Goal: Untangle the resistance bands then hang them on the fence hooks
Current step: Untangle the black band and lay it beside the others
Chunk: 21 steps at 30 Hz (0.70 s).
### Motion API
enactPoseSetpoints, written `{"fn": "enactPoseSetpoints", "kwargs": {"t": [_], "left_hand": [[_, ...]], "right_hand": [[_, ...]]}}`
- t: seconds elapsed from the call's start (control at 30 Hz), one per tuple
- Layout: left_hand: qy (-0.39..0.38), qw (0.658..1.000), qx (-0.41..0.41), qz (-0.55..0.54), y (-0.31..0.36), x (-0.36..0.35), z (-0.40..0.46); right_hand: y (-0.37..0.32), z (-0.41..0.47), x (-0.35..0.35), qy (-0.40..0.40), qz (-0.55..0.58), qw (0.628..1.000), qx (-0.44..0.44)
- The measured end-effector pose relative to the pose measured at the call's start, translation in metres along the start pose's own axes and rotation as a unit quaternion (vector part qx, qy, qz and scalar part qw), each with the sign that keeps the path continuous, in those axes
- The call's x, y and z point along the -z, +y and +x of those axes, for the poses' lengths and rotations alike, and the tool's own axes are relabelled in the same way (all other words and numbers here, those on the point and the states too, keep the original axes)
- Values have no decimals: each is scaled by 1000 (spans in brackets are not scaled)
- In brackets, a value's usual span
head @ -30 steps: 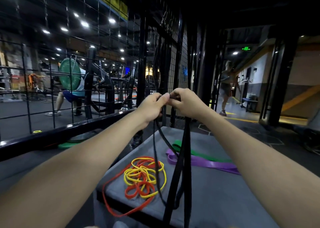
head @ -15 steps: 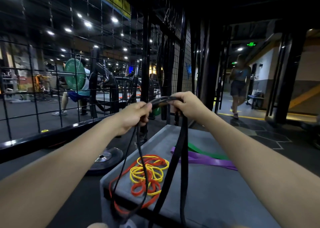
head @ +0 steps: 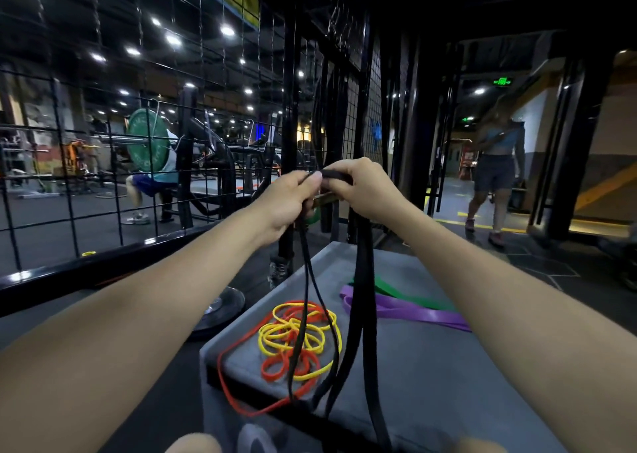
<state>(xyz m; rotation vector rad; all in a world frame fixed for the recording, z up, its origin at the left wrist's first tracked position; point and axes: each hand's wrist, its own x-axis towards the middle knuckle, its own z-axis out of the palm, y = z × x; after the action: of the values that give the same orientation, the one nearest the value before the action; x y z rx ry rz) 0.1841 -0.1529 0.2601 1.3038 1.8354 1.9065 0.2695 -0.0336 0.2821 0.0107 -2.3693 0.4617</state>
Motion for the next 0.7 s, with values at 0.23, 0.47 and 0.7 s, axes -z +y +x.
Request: {"fn": "enactPoseSetpoints", "kwargs": {"t": [0.23,0.47,0.7], "left_hand": [[46,997,40,-51,-19,0,1],[-68,992,94,45,-18,6,-5],[-18,991,21,134,0,-3,8]], "right_hand": [[26,-26,-16,-77,90,989,-93],[22,-13,-1,5,-25,998,-53],[3,5,8,15,-70,997,-16]]}}
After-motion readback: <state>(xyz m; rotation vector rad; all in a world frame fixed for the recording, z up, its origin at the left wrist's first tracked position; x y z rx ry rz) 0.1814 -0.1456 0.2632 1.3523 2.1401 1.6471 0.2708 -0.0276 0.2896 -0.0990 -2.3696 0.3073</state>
